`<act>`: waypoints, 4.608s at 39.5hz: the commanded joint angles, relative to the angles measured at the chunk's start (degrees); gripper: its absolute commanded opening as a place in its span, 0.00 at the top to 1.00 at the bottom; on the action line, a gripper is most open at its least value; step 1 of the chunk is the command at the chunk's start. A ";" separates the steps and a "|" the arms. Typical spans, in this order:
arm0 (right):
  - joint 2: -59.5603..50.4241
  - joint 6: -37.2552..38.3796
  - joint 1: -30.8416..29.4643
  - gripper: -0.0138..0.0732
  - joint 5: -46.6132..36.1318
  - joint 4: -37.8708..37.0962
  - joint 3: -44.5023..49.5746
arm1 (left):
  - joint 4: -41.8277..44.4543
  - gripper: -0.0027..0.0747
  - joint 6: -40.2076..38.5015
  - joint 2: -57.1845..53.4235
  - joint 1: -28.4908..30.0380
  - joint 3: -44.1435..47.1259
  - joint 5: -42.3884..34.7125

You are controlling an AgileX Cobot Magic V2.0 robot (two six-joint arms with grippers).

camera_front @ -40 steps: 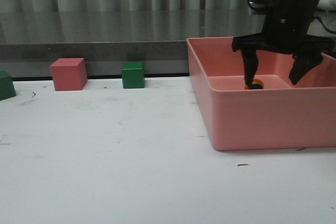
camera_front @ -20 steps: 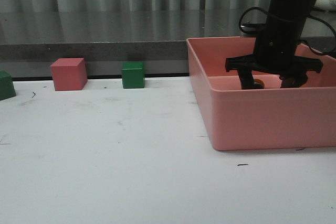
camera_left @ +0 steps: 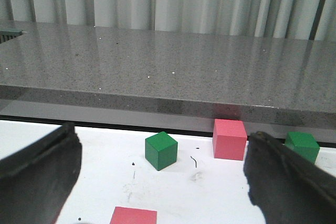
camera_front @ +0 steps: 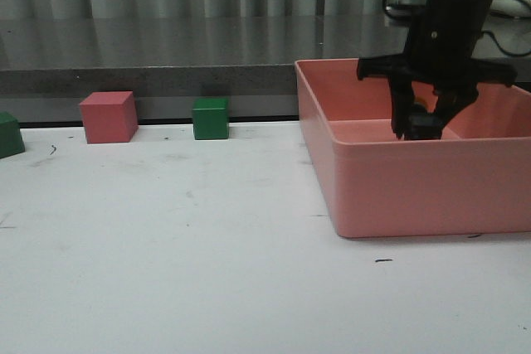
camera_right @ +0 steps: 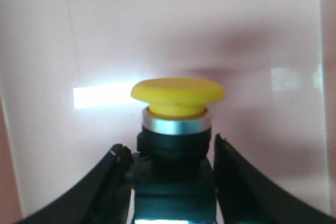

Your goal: Place and stand button with both arms

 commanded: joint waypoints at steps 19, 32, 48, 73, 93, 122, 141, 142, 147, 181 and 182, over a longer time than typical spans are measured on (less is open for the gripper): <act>-13.50 -0.29 7.29 0.57 5.76 0.73 -6.20 | 0.07 0.20 -0.67 0.70 -0.01 -2.22 -4.61; -7.76 -0.29 25.34 0.57 6.70 2.23 -17.96 | 0.07 0.20 -0.67 0.70 -0.01 -2.22 -4.61; 9.25 5.63 32.91 0.57 10.49 5.37 -32.61 | 0.07 0.20 -0.67 0.70 -0.01 -2.22 -4.61; 18.12 7.89 32.48 0.57 10.46 5.12 -32.69 | -0.03 0.20 -0.67 0.70 -0.01 -2.22 -4.61; 17.99 7.89 32.48 0.25 11.02 5.10 -32.69 | -0.13 0.20 -0.67 0.70 -0.01 -2.22 -4.61; 9.89 2.50 32.48 0.86 28.84 4.51 -46.97 | -0.13 0.20 -0.67 0.70 -0.01 -2.22 -4.61; -2.92 -5.35 32.48 0.92 29.00 4.46 -44.62 | -0.13 0.20 -0.67 0.70 -0.01 -2.22 -4.61; -4.00 -5.88 32.48 0.92 29.00 4.38 -43.45 | -0.13 0.20 -0.67 0.70 -0.01 -2.22 -4.61; -11.49 -7.48 32.48 0.92 28.90 2.23 -35.42 | -0.13 0.20 -0.67 0.70 -0.01 -2.22 -4.61; -60.98 -7.74 14.86 0.91 13.16 -2.56 26.87 | -0.13 0.20 -0.67 0.70 -0.01 -2.22 -4.50; -62.68 -7.74 14.86 0.91 11.84 -2.56 28.92 | -0.13 0.20 -0.67 0.70 -0.01 -2.22 -4.50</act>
